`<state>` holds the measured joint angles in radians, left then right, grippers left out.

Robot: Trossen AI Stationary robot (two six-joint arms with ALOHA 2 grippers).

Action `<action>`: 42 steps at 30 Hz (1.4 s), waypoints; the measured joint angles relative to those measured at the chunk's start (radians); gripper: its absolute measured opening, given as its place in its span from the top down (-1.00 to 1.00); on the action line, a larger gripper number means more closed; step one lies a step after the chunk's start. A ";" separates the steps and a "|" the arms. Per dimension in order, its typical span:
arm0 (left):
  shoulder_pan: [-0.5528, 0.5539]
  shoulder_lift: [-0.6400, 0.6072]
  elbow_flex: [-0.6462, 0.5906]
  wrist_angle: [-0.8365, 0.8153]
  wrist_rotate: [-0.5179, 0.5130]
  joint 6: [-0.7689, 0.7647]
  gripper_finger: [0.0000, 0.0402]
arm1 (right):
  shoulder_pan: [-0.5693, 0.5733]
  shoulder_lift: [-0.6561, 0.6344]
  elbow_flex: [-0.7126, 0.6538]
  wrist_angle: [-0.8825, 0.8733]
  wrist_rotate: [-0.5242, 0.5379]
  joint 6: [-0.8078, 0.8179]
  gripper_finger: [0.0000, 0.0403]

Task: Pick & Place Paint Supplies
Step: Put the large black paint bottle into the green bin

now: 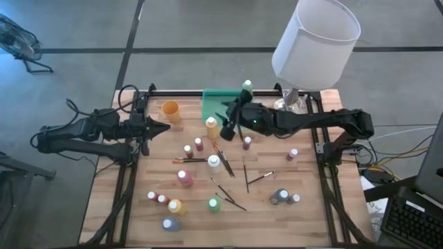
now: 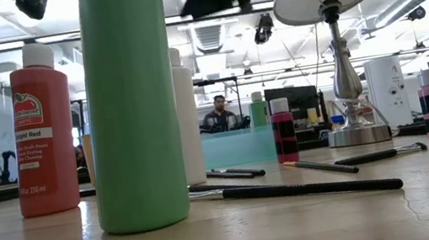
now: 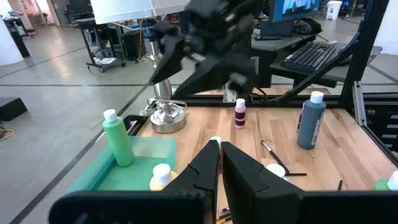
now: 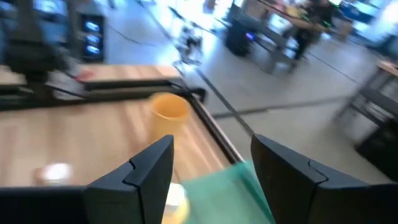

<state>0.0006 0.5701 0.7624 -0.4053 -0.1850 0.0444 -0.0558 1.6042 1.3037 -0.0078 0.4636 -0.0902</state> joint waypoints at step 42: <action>0.000 0.000 0.000 0.000 0.000 0.000 0.88 | 0.566 -0.381 0.000 -0.775 -0.321 0.702 0.66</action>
<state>0.0005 0.5703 0.7624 -0.4053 -0.1851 0.0444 0.5102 1.2228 1.3041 -0.7831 0.1431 0.6114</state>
